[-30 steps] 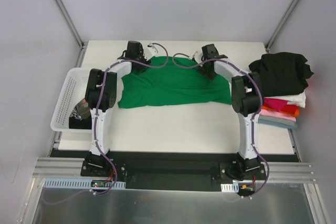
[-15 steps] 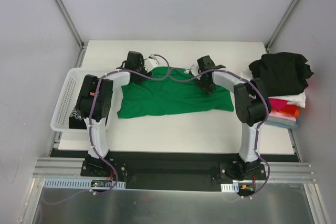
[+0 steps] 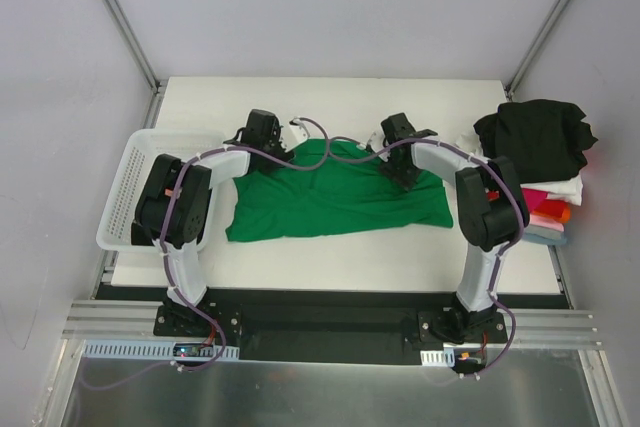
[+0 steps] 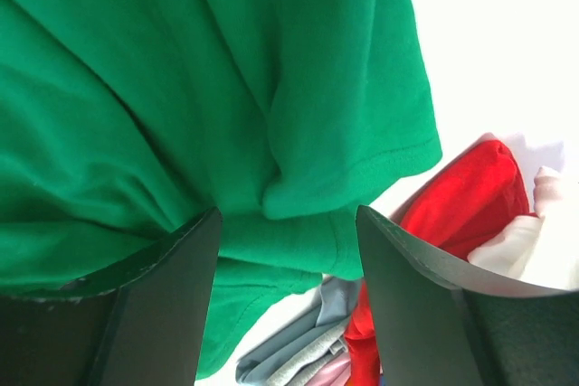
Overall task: Fold and stack the t-shirts
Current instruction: Grap the side of the flattened tshirt furthest away from the robot with both arms
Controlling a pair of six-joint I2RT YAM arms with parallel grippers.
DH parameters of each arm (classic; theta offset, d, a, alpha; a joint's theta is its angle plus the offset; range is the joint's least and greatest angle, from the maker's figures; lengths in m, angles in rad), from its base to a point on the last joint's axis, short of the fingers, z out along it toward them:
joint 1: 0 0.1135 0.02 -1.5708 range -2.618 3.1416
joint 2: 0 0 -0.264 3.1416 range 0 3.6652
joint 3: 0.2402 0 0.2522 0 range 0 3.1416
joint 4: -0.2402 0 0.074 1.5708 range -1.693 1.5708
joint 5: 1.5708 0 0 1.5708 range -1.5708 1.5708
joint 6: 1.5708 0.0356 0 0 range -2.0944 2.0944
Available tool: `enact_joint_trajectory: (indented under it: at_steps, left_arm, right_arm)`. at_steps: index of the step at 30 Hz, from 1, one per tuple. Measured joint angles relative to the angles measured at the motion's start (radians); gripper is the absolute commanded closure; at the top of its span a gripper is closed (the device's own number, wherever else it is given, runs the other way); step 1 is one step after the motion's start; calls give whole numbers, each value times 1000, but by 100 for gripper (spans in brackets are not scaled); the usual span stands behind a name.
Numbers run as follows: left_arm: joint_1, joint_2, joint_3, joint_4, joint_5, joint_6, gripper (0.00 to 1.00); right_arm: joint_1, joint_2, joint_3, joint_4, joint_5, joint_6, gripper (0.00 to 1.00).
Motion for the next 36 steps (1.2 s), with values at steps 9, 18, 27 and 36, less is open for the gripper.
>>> enact_joint_trajectory:
  at_steps: [9,18,27,36]
  left_arm:
    - [1,-13,26,0,-28,5,35]
    - [13,-13,74,2,-41,5,34]
    - [21,-13,85,2,-55,15,34]
    - [21,-13,85,2,-55,24,35]
  right_arm:
    - [-3,-6,8,-10,0,0,37]
    - [-69,30,96,-23,-66,1,40]
    - [-118,53,113,-50,-136,6,43]
    - [-117,53,114,-84,-202,24,50]
